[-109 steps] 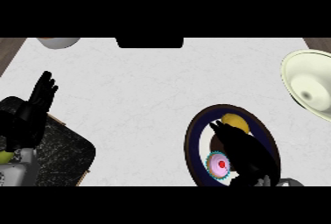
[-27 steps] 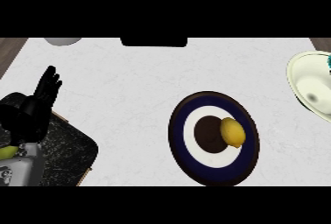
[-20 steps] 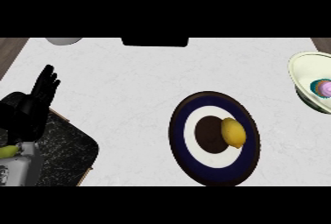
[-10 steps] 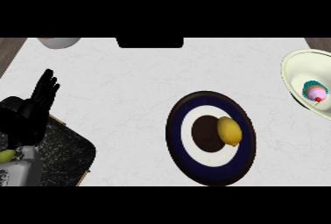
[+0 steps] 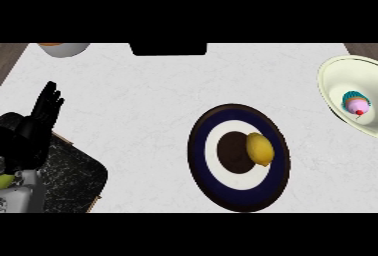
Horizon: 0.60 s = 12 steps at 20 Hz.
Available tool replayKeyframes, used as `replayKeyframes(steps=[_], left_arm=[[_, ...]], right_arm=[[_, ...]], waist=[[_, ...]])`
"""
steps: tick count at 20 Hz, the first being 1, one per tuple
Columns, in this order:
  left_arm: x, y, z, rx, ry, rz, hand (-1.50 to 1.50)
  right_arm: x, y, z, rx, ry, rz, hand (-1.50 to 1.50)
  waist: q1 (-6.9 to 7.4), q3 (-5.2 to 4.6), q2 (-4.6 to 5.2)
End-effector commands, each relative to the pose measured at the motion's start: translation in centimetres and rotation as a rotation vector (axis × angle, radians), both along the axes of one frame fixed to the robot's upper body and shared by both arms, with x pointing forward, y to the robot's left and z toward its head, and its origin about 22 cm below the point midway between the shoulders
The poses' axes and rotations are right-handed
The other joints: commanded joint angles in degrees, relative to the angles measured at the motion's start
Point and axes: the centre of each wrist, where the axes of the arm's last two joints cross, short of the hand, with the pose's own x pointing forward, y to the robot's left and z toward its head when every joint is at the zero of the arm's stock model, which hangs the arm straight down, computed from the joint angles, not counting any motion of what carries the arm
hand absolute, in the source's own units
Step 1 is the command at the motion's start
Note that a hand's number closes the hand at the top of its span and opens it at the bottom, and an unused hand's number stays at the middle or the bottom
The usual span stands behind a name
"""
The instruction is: Pick the cupcake from the plate and place it in the bowl
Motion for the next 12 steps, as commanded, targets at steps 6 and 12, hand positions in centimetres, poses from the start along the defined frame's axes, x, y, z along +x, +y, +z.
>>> replayKeyframes(steps=[6,12], left_arm=[[0.4,1.5,-0.3,0.009,0.004,0.021,0.00],[0.4,-0.1,1.4,0.002,0.000,-0.004,0.00]], right_arm=[[-11.1,-5.2,-0.6,0.127,-0.078,0.100,-1.50],[-12.7,-4.6,-1.2,0.071,-0.176,0.134,-1.50]], waist=[[-0.85,-0.08,-0.16],[0.08,-0.09,-0.06]])
